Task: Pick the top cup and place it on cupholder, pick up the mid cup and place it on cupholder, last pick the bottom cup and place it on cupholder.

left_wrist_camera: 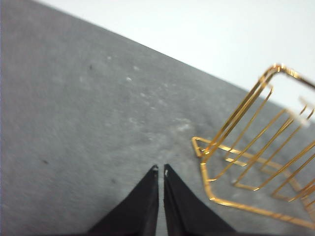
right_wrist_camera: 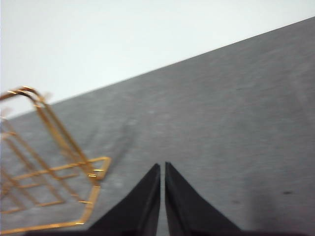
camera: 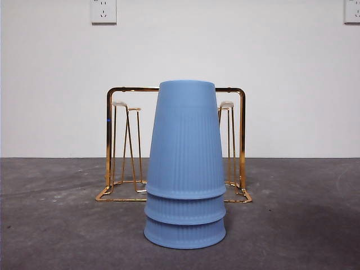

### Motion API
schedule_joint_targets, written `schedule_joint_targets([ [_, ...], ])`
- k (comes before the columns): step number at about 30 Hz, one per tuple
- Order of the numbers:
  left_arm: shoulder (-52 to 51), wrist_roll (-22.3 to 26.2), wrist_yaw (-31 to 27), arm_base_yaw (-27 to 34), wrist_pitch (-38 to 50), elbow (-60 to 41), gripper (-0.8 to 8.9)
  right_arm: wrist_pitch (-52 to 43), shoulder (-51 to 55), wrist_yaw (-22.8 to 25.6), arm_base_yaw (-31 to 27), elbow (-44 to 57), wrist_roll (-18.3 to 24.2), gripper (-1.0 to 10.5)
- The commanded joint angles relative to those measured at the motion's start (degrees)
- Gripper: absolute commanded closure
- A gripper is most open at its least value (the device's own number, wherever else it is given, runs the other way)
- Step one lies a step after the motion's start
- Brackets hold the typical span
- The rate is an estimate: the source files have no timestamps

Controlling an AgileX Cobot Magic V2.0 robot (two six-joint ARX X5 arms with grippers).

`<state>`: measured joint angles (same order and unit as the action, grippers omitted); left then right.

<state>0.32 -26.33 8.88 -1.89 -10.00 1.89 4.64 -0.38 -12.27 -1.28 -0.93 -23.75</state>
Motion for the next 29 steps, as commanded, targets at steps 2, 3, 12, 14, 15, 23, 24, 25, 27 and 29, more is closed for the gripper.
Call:
schedule_joint_targets([
  [2,-0.13,-8.37,1.07,0.11,-0.22,1.33,8.05,-1.14,0.17,-2.93,0.00,-0.79,-7.30,9.4],
  [3,-0.13,-9.31,1.07,0.11,-0.20,2.03,8.05,-1.14,0.17,-3.04,0.00,-1.22,-7.67,9.4],
  [12,1.75,-9.73,3.28,0.11,-1.44,11.54,8.04,2.56,-0.66,-3.39,0.00,-11.41,-6.88,9.4],
  [14,3.23,-8.90,4.07,0.11,-2.93,14.38,8.04,4.92,-1.90,-3.43,0.00,-15.08,-4.11,9.4],
  [15,4.17,-7.69,4.79,0.11,-3.87,15.85,8.04,6.34,-2.82,-3.91,0.00,-17.07,-2.43,9.4],
  [23,14.99,5.01,11.15,0.11,-14.49,28.17,8.04,17.86,-13.92,-9.73,0.02,-31.65,8.79,9.4],
  [24,16.85,6.80,12.37,0.11,-16.00,29.90,8.04,19.78,-15.82,-10.84,0.02,-33.66,10.40,9.4],
  [25,18.43,8.33,13.51,0.11,-17.25,31.32,8.04,21.42,-17.40,-11.96,0.02,-35.30,11.74,9.4],
  [27,22.34,12.33,16.11,0.04,-20.79,34.95,8.04,25.73,-21.27,-14.99,0.02,-39.15,14.80,9.4],
  [29,25.68,15.74,17.33,-0.15,-24.28,38.16,8.04,29.57,-24.48,-16.79,0.15,-42.27,17.29,9.4],
])
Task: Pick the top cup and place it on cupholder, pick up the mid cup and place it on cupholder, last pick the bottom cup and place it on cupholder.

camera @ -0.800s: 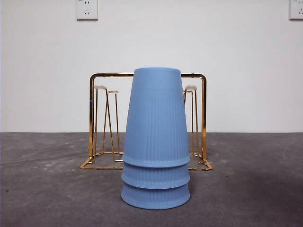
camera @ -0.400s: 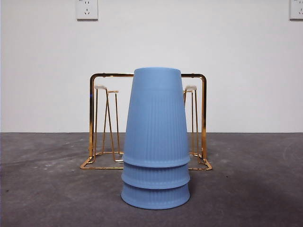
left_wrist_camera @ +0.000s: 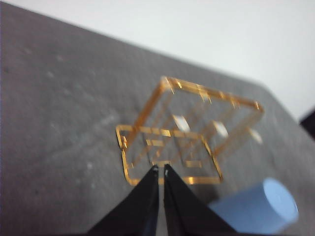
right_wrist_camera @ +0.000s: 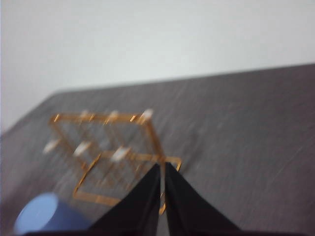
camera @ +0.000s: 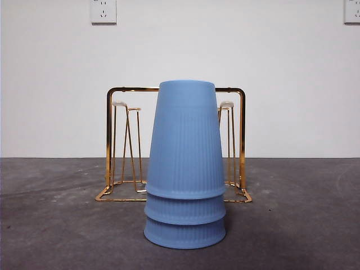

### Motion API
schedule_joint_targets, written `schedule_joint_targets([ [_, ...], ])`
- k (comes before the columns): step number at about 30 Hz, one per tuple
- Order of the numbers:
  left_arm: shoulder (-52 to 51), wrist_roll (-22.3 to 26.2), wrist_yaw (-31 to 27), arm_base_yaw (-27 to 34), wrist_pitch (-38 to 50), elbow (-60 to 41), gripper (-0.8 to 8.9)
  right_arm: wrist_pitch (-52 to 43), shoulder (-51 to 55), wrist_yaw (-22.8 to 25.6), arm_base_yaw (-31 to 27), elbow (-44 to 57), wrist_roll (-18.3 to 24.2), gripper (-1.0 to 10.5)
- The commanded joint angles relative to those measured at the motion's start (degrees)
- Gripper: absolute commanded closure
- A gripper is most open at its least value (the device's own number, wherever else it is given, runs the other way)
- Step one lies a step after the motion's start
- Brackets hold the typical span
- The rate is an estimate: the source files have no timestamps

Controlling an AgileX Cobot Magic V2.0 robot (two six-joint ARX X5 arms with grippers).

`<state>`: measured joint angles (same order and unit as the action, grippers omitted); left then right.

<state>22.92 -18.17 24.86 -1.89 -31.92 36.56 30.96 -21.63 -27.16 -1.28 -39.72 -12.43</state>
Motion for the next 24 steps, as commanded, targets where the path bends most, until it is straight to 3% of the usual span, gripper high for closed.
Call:
schedule_joint_targets([
  [1,5.25,9.68,2.05,-0.42,-4.70,5.57,8.04,5.22,-5.11,-2.34,0.59,-5.31,7.45,9.4],
  [10,16.17,19.45,4.59,-7.06,-18.27,17.44,8.04,15.91,-15.52,-3.45,10.32,-14.82,13.49,9.4],
  [18,17.46,20.94,4.59,-12.22,-20.83,18.47,8.04,21.35,-20.76,-2.56,22.82,-16.02,16.96,9.4],
  [20,17.46,20.85,4.59,-12.22,-20.81,18.47,7.40,21.33,-21.42,-2.40,23.21,-16.02,16.92,9.2],
  [23,17.46,20.48,4.57,-12.22,-20.63,18.47,5.18,21.29,-21.77,-1.70,23.21,-16.02,16.61,5.9],
  [24,17.49,20.28,4.57,-12.22,-20.63,18.47,4.55,21.05,-21.77,-0.59,23.23,-16.02,15.72,5.6],
])
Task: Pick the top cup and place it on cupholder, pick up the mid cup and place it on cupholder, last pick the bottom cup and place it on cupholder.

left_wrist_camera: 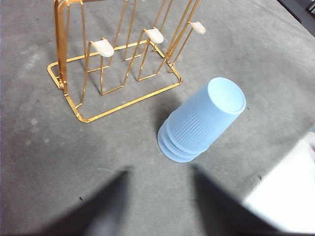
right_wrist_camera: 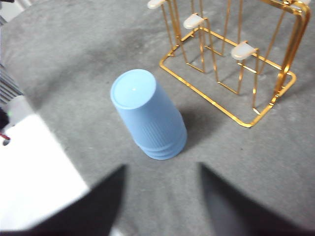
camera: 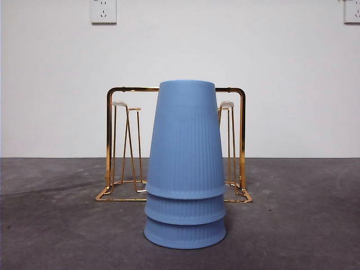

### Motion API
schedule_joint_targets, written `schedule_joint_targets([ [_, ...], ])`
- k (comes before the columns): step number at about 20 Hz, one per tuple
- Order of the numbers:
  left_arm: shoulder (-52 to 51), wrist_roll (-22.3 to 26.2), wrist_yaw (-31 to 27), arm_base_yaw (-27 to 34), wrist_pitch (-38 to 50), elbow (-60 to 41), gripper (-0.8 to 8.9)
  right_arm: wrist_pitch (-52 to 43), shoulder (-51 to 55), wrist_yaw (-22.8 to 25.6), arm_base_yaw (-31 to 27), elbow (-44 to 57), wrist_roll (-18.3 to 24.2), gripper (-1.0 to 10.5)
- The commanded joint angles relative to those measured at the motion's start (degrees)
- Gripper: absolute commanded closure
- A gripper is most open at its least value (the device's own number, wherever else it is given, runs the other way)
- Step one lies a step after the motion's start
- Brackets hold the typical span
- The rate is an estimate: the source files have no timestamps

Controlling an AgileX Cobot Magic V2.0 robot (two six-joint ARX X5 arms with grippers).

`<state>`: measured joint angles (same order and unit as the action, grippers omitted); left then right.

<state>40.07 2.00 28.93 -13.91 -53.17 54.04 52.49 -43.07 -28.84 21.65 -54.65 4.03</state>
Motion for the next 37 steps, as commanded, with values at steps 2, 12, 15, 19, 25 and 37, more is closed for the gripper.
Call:
schedule_joint_targets([
  [2,0.33,0.11,0.50,-0.20,0.63,0.98,4.15,-0.92,-0.33,1.73,0.31,-1.09,-1.11,5.6],
  [12,0.33,0.11,0.50,-0.20,1.75,0.98,4.15,-3.17,-13.79,2.03,8.50,-11.26,-3.52,5.6],
  [15,0.31,0.09,0.52,-0.20,1.75,0.98,4.15,-3.19,-20.87,4.02,12.52,-15.32,-2.71,5.5],
  [19,0.31,0.02,0.50,-0.20,1.73,0.98,4.15,-3.58,-28.00,6.62,16.55,-18.05,-1.62,5.1],
  [25,0.31,0.02,0.50,-0.20,1.75,0.98,4.15,-6.93,-34.53,9.18,20.06,-18.16,-1.62,5.1],
  [37,0.31,0.04,0.50,-0.20,1.77,0.98,4.15,-8.13,-43.52,12.50,22.60,-18.16,-1.44,4.8],
])
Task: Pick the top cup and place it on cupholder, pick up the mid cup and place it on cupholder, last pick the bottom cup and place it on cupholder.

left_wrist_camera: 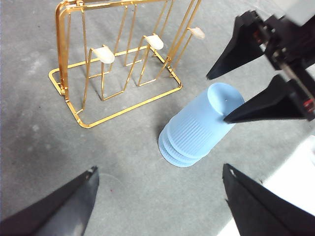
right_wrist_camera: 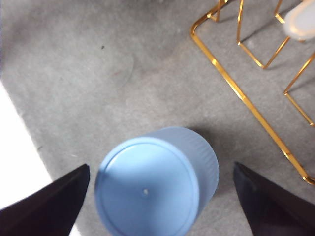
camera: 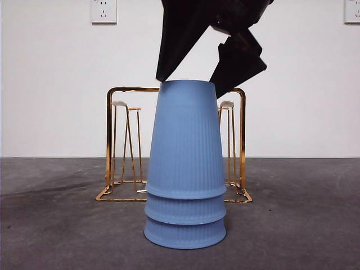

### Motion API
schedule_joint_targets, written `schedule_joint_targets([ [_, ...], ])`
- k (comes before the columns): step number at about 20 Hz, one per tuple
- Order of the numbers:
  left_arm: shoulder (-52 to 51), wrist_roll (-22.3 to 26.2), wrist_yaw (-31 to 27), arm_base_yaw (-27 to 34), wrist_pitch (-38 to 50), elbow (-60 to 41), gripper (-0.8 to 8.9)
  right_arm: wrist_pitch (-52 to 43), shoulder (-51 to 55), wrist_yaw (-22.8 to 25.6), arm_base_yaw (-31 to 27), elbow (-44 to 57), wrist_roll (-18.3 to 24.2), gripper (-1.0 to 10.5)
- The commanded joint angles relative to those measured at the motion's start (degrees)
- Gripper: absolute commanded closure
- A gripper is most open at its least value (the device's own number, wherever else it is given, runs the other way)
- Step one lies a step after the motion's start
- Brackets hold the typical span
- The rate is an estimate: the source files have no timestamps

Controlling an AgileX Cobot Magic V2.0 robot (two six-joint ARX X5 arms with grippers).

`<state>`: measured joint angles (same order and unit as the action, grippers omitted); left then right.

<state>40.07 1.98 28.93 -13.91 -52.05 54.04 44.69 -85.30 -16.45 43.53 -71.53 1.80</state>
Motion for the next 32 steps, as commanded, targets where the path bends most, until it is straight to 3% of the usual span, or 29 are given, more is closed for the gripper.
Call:
schedule_joint_targets([
  [1,0.31,0.07,0.52,-0.20,0.66,0.98,4.15,-0.37,-1.62,0.24,0.79,-1.29,0.81,4.8],
  [4,0.31,0.11,0.50,-0.20,0.66,0.98,4.15,-0.28,-2.05,0.24,0.98,-1.29,0.94,4.9],
  [9,0.31,0.11,0.50,-0.20,0.66,0.98,4.15,0.42,-2.23,0.22,0.98,-1.29,1.29,6.4],
  [18,0.31,0.11,0.50,-0.20,0.66,0.98,4.15,0.79,-1.53,-0.02,1.73,-1.36,1.29,7.5],
  [29,0.31,0.11,0.50,-0.20,0.68,0.98,4.15,9.31,-1.03,0.52,2.10,-11.89,2.34,7.5],
  [32,0.31,0.11,0.50,-0.20,0.70,0.98,4.15,15.28,-1.03,3.82,2.10,-18.05,3.65,7.5],
])
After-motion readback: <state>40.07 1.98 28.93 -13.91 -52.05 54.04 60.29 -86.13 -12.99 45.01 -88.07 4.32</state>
